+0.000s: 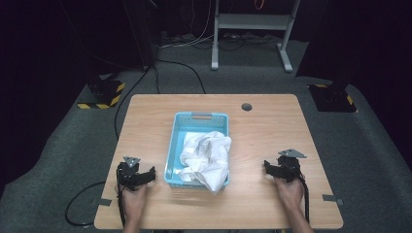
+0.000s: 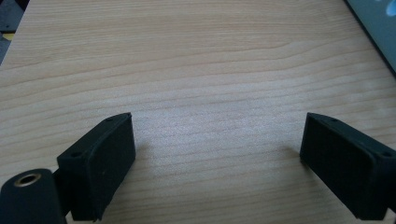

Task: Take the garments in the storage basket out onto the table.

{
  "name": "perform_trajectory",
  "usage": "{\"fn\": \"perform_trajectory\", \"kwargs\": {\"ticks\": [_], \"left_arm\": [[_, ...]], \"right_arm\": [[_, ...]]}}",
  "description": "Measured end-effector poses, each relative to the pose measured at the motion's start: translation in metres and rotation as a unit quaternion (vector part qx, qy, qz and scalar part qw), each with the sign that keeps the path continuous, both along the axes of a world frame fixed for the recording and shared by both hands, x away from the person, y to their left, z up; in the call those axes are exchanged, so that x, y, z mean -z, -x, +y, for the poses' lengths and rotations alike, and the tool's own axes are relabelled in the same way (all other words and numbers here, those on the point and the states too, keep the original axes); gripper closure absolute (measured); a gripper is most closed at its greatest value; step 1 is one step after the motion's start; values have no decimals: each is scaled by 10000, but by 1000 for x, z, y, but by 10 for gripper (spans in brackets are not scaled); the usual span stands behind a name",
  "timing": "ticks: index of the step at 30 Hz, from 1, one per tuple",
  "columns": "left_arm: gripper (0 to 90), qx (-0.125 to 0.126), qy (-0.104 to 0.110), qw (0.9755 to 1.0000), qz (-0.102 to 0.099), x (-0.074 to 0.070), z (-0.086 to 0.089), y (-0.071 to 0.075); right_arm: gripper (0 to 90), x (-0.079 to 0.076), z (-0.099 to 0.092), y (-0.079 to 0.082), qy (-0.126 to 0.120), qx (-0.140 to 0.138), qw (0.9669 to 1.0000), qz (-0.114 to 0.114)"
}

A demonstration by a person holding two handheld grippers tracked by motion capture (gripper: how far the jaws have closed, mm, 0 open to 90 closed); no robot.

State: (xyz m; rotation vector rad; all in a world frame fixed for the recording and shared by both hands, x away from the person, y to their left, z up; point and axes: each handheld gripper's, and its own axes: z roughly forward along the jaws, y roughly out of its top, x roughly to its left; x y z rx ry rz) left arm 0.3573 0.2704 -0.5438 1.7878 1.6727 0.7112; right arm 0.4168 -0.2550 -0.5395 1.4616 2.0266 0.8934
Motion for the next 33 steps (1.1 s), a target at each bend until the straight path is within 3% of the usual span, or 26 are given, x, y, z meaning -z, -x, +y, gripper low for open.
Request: {"fn": "perform_trajectory", "kwargs": {"ticks": [10,23,30,33], "left_arm": [[104,0,2,10000,2,0,0,0],[105,1,8,10000,0,0,0,0],[105,0,8,10000,2,0,0,0],[105,1,6,10000,1,0,0,0]], "right_arm": [[219,0,-1,-1,-8,37,10000,1],[124,0,-3,-7,-84,280,9995,93],[96,-5,-8,-7,-282,143,9990,316],[91,-9,-9,-6,-362,1,9989,289]]}}
